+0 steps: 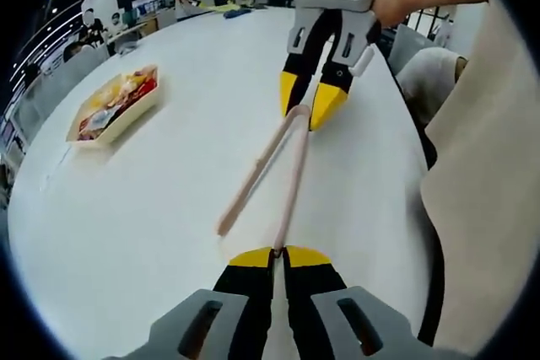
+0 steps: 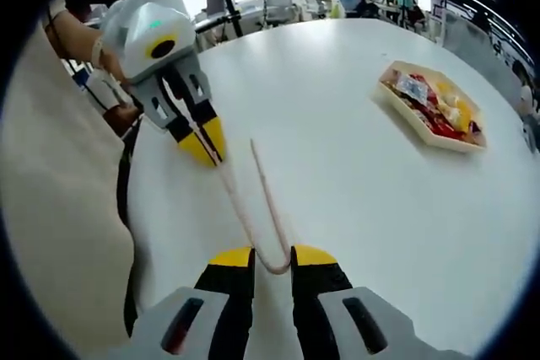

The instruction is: Place the target food into the container with the food tongs after gripping and lifting it, then release it inside without dropping or visibly crushing the food.

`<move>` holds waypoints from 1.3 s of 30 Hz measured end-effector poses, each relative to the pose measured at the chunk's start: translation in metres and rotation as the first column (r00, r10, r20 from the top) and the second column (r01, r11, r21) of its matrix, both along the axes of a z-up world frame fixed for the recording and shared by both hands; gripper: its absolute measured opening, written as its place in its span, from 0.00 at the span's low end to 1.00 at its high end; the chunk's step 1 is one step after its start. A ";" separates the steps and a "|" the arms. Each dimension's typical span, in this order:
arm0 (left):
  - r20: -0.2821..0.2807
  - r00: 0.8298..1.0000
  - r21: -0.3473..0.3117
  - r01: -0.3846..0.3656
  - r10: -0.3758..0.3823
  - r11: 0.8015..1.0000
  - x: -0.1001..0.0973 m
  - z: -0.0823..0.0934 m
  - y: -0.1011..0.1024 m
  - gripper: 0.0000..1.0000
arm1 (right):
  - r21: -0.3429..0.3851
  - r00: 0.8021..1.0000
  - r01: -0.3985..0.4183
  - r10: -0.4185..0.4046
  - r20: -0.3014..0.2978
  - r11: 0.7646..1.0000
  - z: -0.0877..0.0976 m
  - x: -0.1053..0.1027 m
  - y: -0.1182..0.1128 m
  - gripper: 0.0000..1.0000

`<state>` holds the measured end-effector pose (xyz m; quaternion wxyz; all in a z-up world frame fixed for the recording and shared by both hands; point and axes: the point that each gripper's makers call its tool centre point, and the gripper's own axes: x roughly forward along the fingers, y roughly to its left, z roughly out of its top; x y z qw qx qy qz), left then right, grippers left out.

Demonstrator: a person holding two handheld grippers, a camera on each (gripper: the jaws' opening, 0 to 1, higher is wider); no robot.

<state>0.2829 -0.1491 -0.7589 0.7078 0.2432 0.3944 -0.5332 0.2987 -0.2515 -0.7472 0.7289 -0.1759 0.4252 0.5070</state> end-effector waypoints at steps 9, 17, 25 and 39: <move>0.015 1.000 0.012 -0.001 0.001 1.000 0.000 -0.001 0.000 0.02 | -0.012 1.000 -0.017 0.017 0.004 1.000 -0.003 -0.001 0.000 0.16; 0.030 1.000 0.030 0.008 -0.009 1.000 -0.001 -0.004 0.000 0.02 | -0.058 0.997 -0.071 0.072 0.023 0.996 -0.006 -0.004 -0.001 0.16; 0.042 0.999 0.035 0.007 -0.008 0.999 -0.001 -0.004 0.002 0.01 | -0.070 0.997 -0.067 0.069 0.027 0.995 -0.007 -0.003 -0.007 0.16; 0.063 0.998 0.039 -0.017 0.015 0.999 -0.006 -0.004 0.014 0.13 | -0.062 0.999 -0.043 0.044 0.026 0.997 -0.005 -0.005 -0.010 0.18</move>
